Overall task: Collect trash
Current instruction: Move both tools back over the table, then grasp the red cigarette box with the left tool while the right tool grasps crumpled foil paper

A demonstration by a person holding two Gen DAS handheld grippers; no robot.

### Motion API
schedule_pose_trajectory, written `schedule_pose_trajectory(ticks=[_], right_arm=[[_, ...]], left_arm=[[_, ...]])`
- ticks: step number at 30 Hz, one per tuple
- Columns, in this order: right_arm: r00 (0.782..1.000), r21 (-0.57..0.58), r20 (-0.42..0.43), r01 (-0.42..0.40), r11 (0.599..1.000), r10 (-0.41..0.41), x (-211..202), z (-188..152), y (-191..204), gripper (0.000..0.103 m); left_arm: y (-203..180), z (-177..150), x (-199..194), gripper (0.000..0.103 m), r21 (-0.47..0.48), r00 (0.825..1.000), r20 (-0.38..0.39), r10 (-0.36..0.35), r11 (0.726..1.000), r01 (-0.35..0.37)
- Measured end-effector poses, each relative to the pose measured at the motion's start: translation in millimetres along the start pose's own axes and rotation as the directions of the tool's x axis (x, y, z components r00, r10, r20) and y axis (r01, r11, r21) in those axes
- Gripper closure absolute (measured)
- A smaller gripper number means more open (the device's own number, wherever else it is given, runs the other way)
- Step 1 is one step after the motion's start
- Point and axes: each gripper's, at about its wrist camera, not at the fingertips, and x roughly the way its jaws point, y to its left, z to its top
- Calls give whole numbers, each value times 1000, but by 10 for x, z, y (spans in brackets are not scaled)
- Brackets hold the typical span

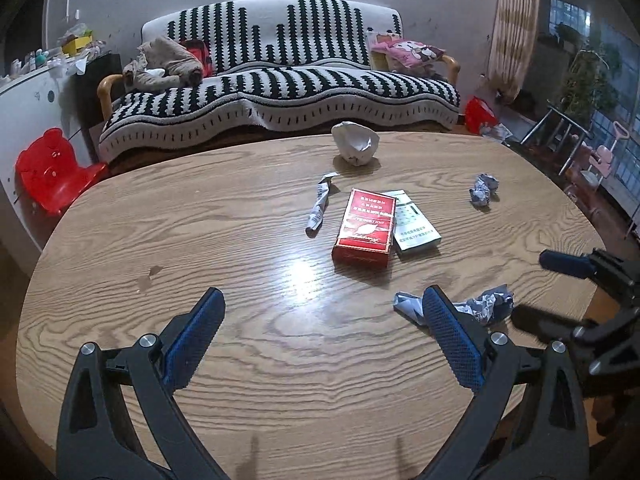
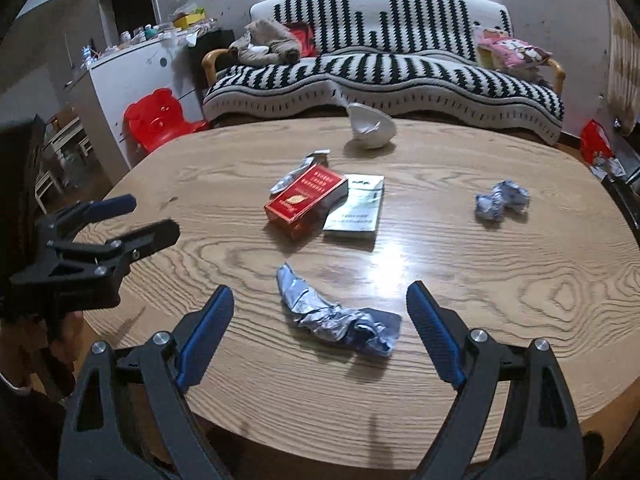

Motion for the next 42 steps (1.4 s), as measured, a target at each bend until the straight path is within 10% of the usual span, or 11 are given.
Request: schedule_pose_trajectory(ticks=[21, 25, 28, 42], right_arm=[[991, -96, -130, -17, 995, 4, 736, -155, -141, 19], [989, -102, -150, -25, 994, 10, 794, -144, -142, 43], [988, -119, -157, -30, 992, 11, 803, -149, -111, 66], [994, -142, -109, -19, 990, 3, 542, -107, 39, 70]], left_arm=[[-246, 304, 1256, 7, -8, 991, -105, -79, 997, 78], [-249, 287, 1350, 13, -20, 990, -118, -77, 997, 76], [-272, 277, 1355, 40, -1, 990, -124, -66, 998, 66], [-198, 251, 844, 45, 40, 998, -66, -15, 999, 18]])
